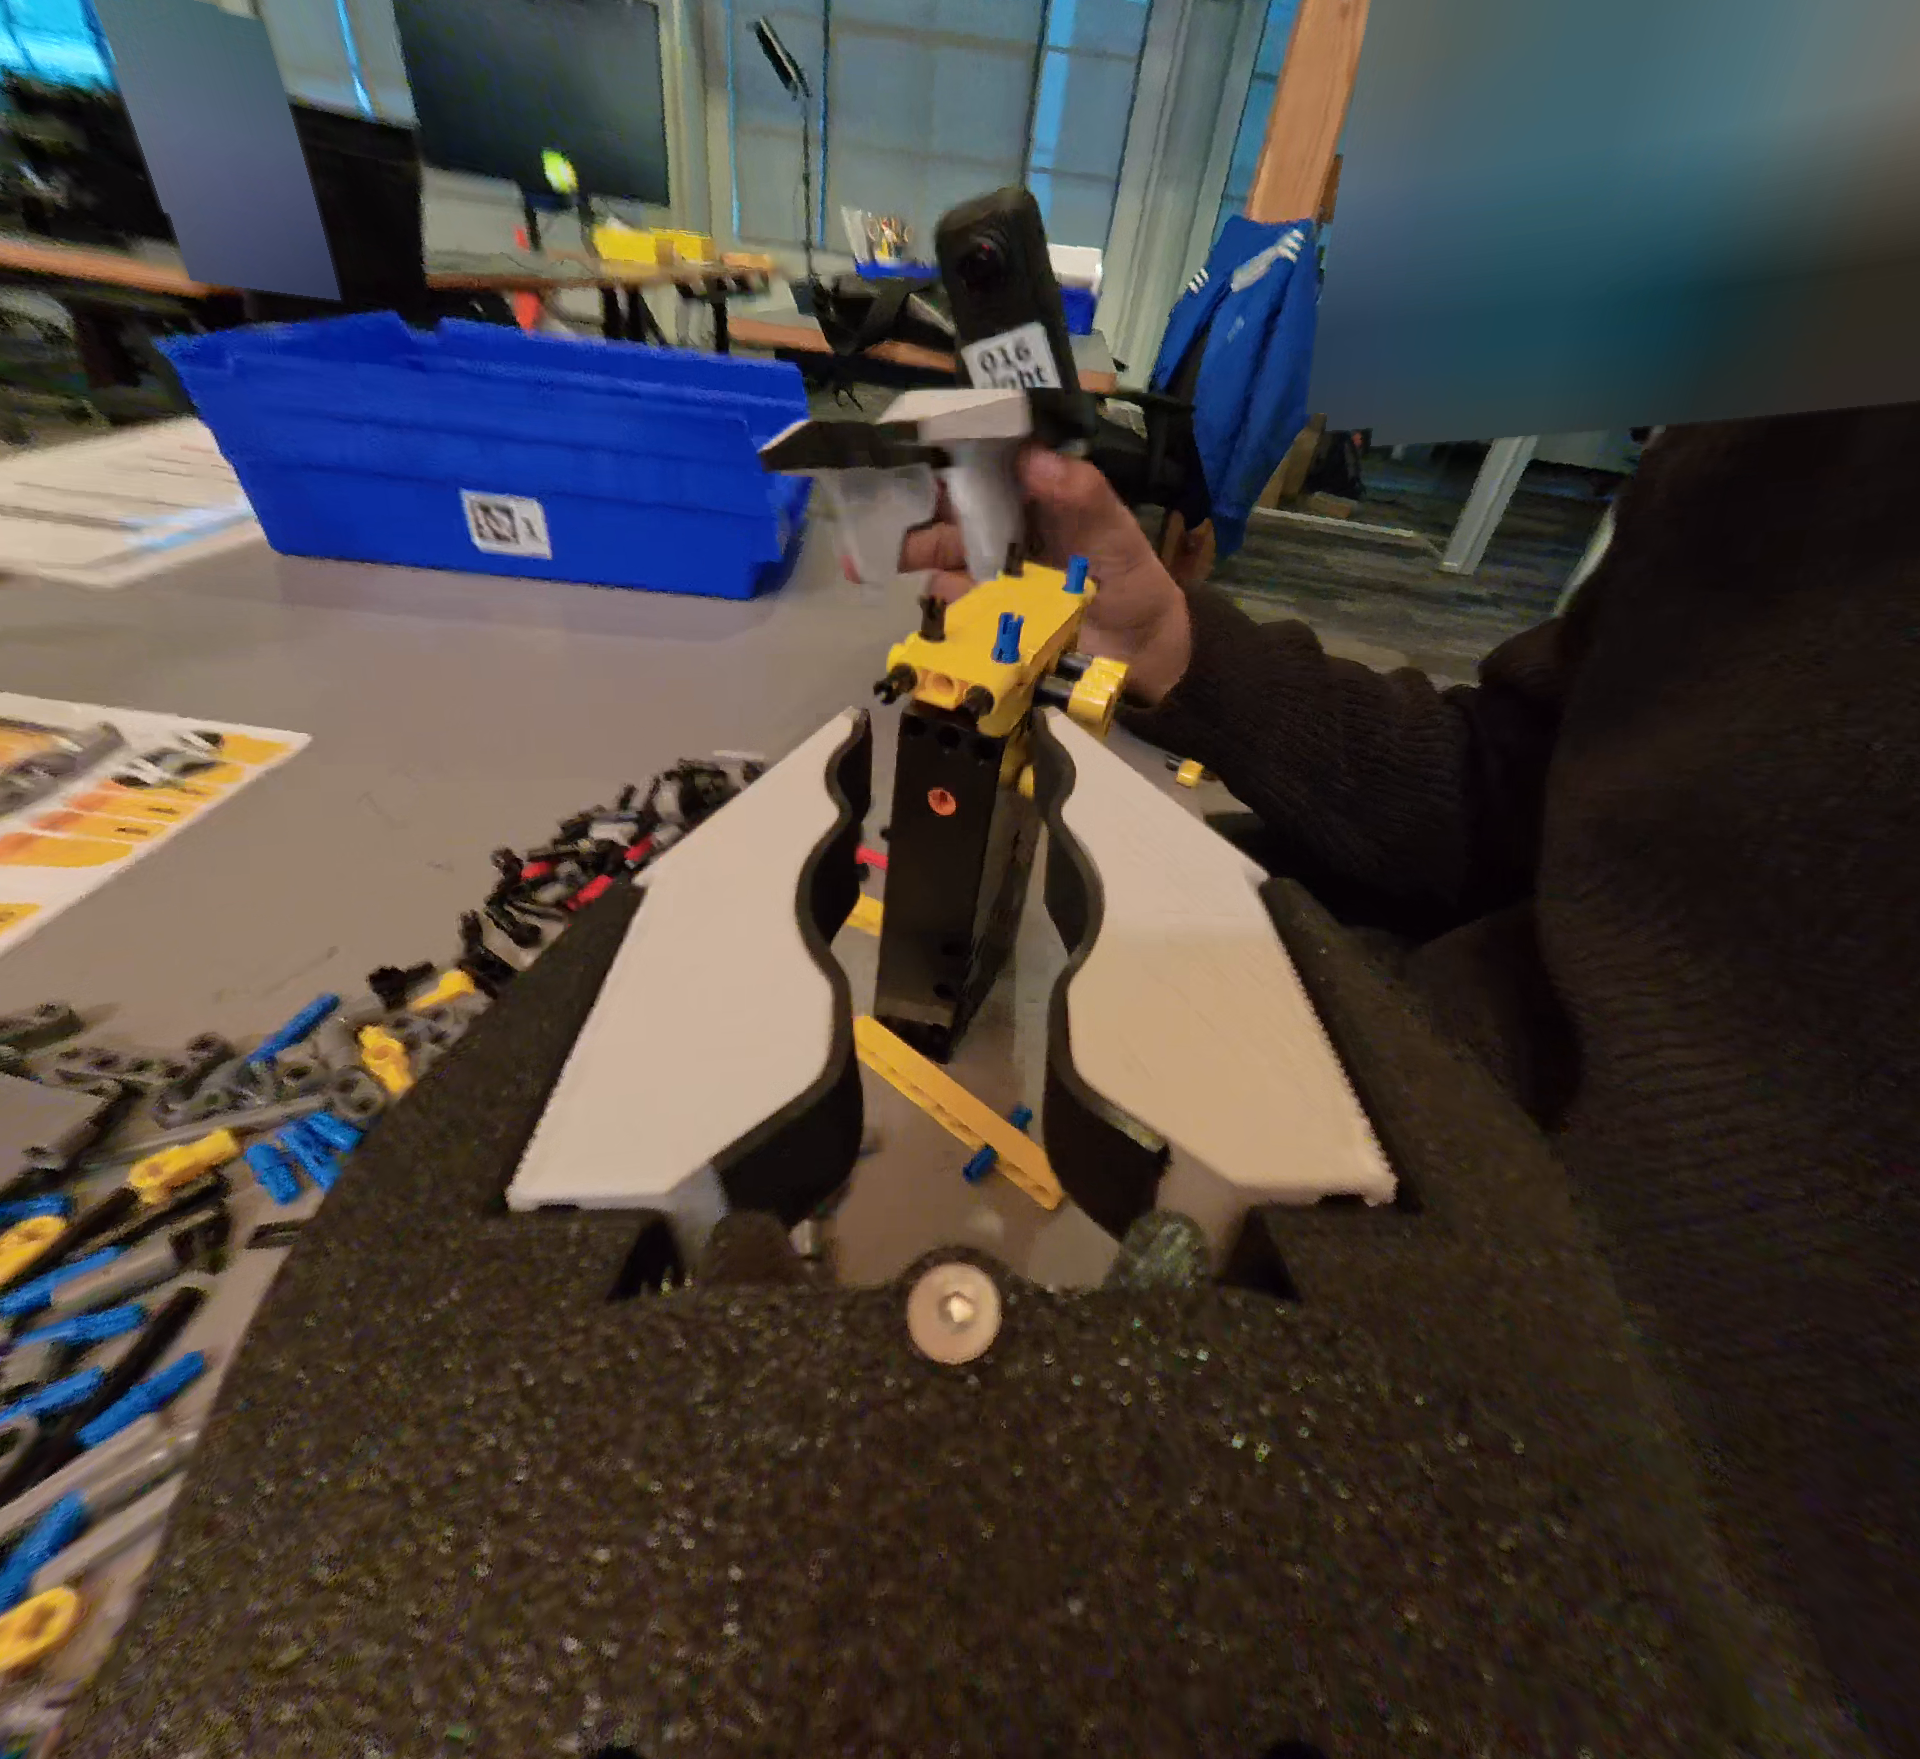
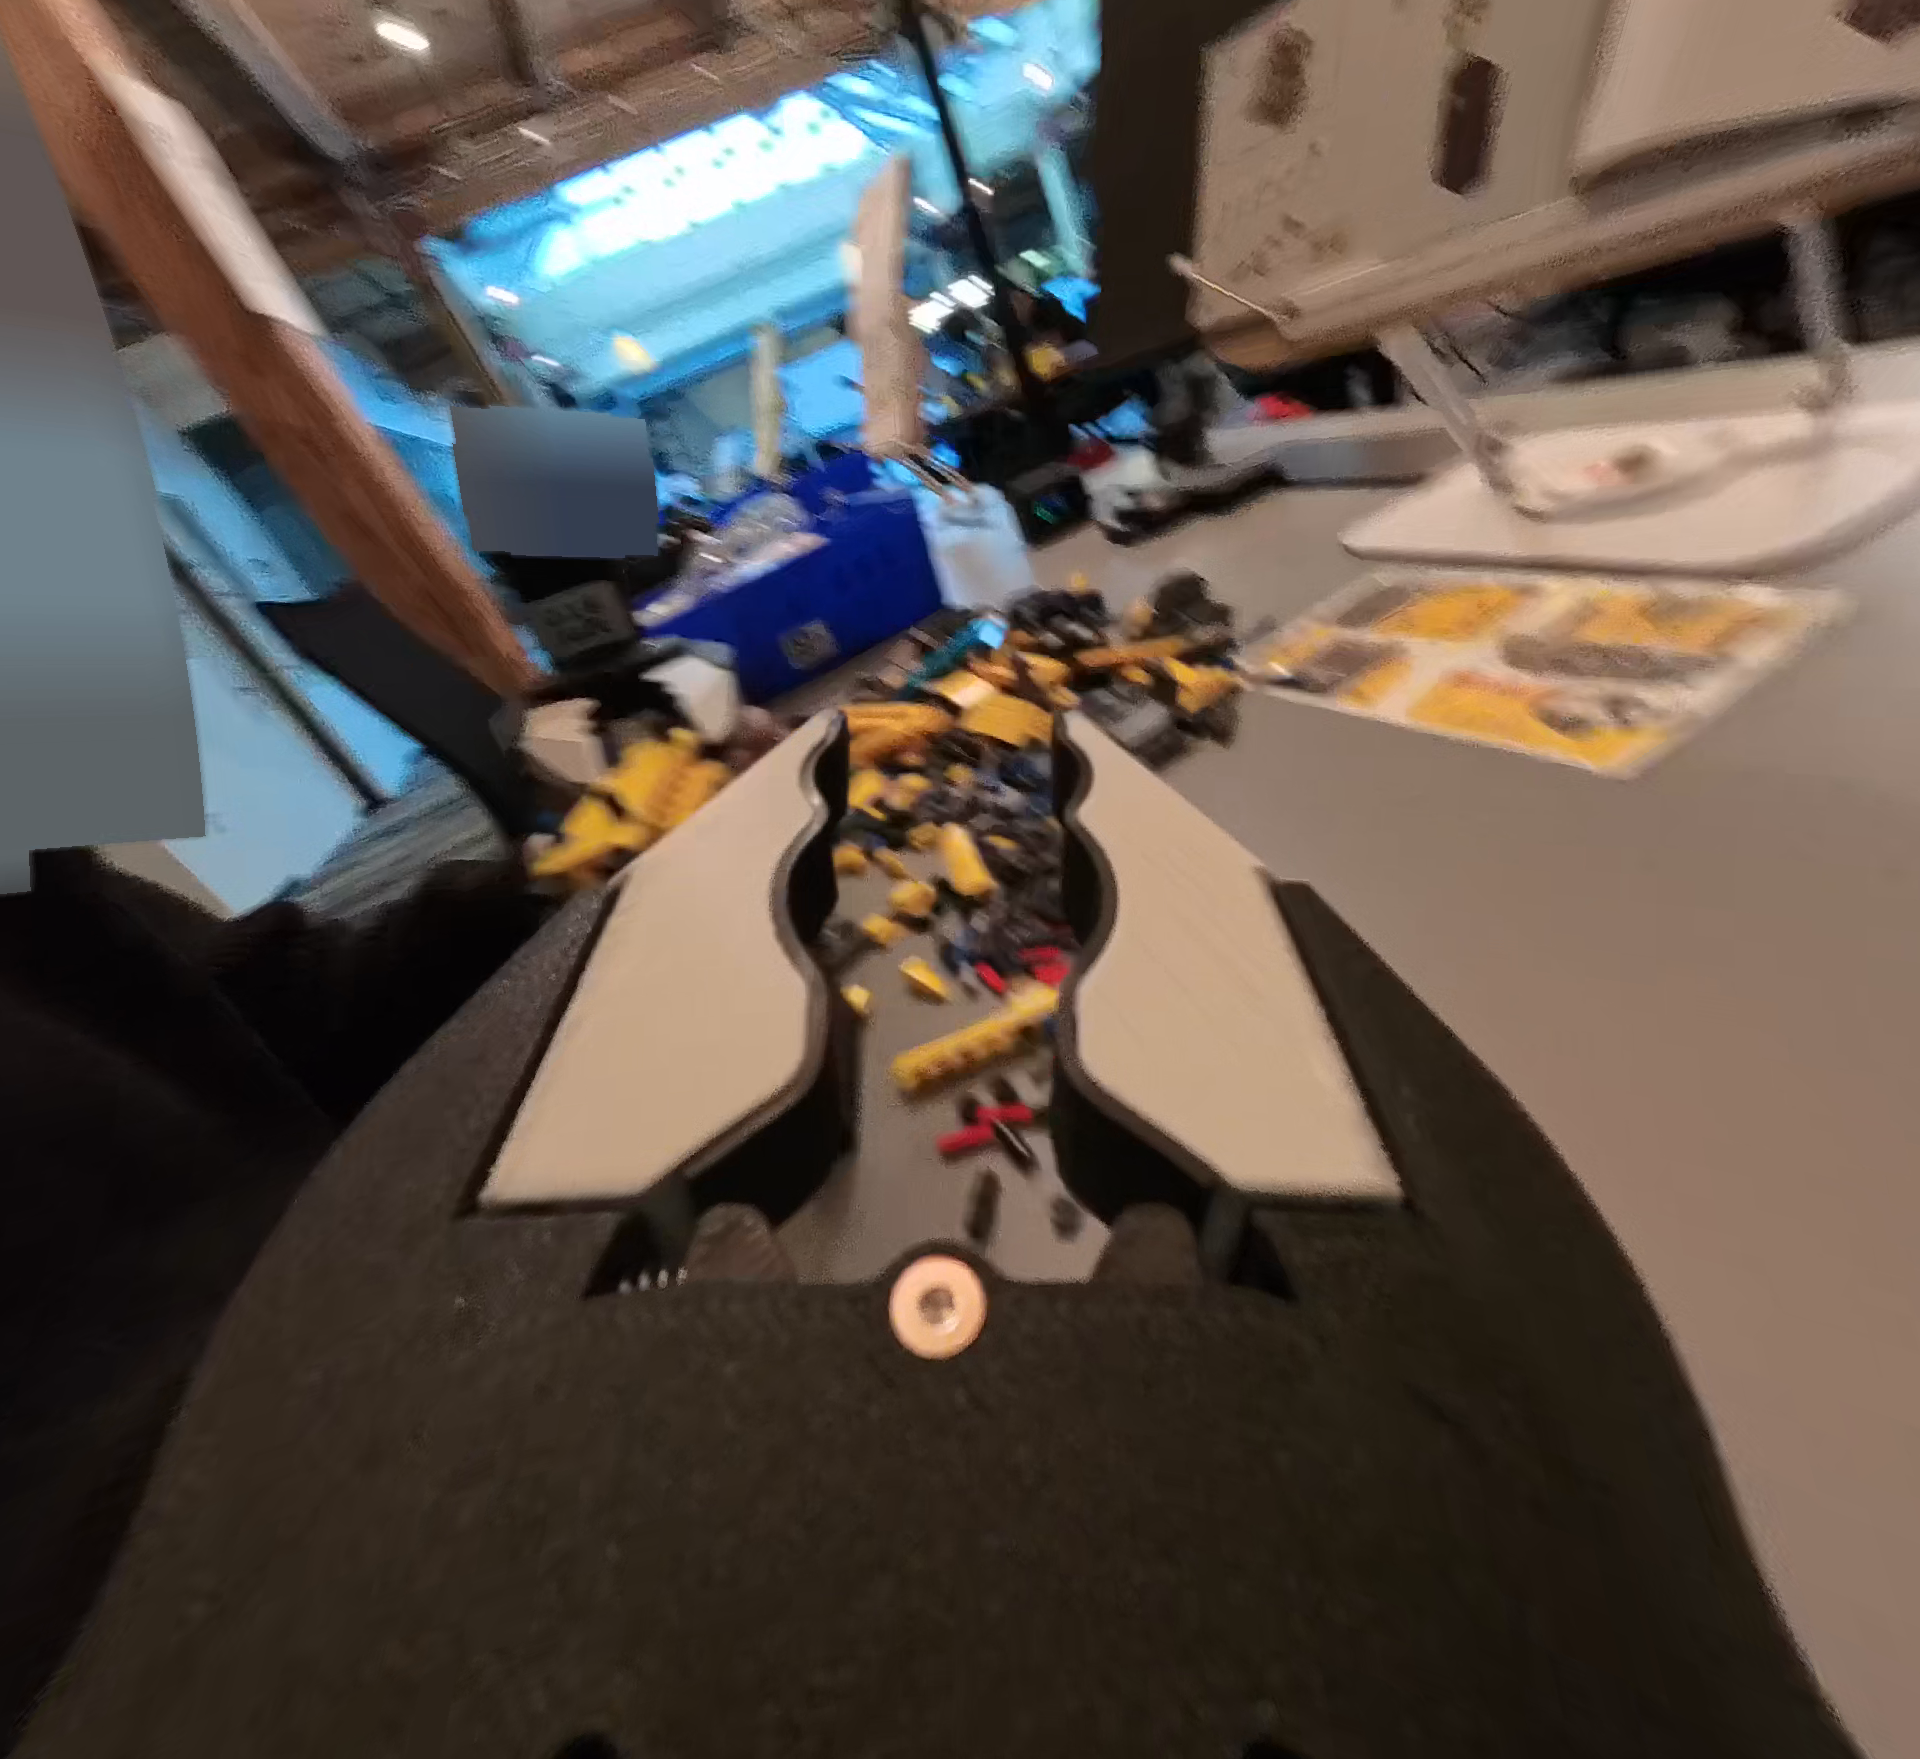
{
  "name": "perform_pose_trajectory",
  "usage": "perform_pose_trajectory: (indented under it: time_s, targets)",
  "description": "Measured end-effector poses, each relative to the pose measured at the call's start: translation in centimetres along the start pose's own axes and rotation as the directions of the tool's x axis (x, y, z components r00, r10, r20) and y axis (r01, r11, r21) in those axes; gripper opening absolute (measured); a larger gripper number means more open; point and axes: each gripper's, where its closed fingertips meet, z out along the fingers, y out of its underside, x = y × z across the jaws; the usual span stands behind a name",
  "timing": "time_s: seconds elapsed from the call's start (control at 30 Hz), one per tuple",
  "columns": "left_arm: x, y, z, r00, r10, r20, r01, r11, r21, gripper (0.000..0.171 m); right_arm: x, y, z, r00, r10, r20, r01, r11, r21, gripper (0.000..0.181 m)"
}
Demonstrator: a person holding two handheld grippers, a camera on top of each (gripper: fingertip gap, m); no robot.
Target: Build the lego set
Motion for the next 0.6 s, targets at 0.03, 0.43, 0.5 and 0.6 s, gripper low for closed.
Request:
perform_pose_trajectory:
  time_s: [0.03,0.43,0.5,0.6]
  targets:
    - [0.0,-0.6,-0.3,0.999,0.028,0.017,-0.029,0.999,0.035,0.030,-2.3,-1.1,-0.1,0.993,-0.041,0.106,0.035,0.998,0.059,0.040]
    - [0.8,-2.0,-1.3,0.999,0.022,-0.039,-0.017,0.992,0.122,0.030,-7.1,1.3,0.7,0.899,-0.389,0.201,0.397,0.918,0.000,0.056]
    - [0.8,-2.0,-1.3,0.999,0.021,-0.041,-0.015,0.992,0.123,0.030,-6.8,1.1,0.7,0.903,-0.386,0.187,0.392,0.920,0.007,0.056]
    - [0.7,-1.8,-1.2,0.999,0.023,-0.036,-0.019,0.993,0.115,0.030,-6.3,0.7,0.5,0.907,-0.390,0.159,0.392,0.920,0.018,0.056]
